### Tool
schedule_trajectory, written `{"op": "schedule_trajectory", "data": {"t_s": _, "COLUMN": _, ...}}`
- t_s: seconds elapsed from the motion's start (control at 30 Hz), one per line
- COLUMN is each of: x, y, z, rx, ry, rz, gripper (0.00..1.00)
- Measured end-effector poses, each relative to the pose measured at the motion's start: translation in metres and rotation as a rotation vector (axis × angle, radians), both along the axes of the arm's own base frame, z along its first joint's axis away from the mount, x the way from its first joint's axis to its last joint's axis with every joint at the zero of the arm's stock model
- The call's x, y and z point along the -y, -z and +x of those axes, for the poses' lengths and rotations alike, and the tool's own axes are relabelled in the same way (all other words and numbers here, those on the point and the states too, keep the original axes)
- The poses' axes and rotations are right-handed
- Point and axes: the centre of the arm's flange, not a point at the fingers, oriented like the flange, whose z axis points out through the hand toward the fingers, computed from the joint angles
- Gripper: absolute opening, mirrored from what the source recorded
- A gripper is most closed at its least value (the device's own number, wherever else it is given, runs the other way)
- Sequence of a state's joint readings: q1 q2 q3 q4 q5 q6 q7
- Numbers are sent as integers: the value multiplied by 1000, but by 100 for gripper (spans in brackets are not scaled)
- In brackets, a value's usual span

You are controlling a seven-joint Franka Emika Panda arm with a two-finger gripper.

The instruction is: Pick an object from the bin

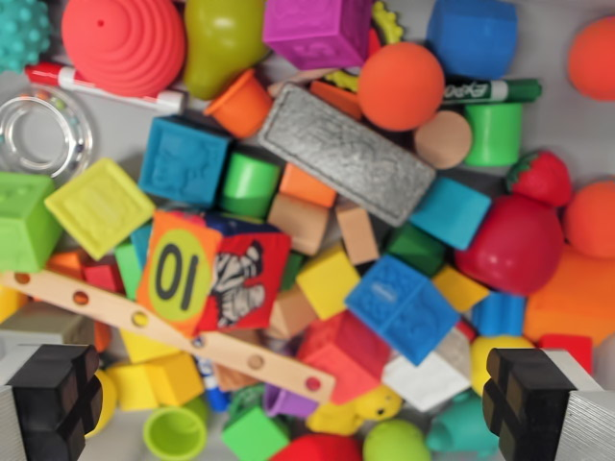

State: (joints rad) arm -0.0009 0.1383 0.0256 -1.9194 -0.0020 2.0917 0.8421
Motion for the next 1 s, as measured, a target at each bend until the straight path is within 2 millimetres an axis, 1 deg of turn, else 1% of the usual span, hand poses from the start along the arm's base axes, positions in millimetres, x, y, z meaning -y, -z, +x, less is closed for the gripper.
{"op": "schedule_trajectory", "data": {"t_s": 0.57, "x": 0, "y": 0, "z": 0, "rx": -1, "ry": -4, "rz": 0, "gripper": 100}}
{"op": "schedule_trajectory", "data": {"t_s": 1.0, "x": -3, "y": 6, "z": -2, "rx": -6, "ry": -56, "rz": -1, "gripper": 100}}
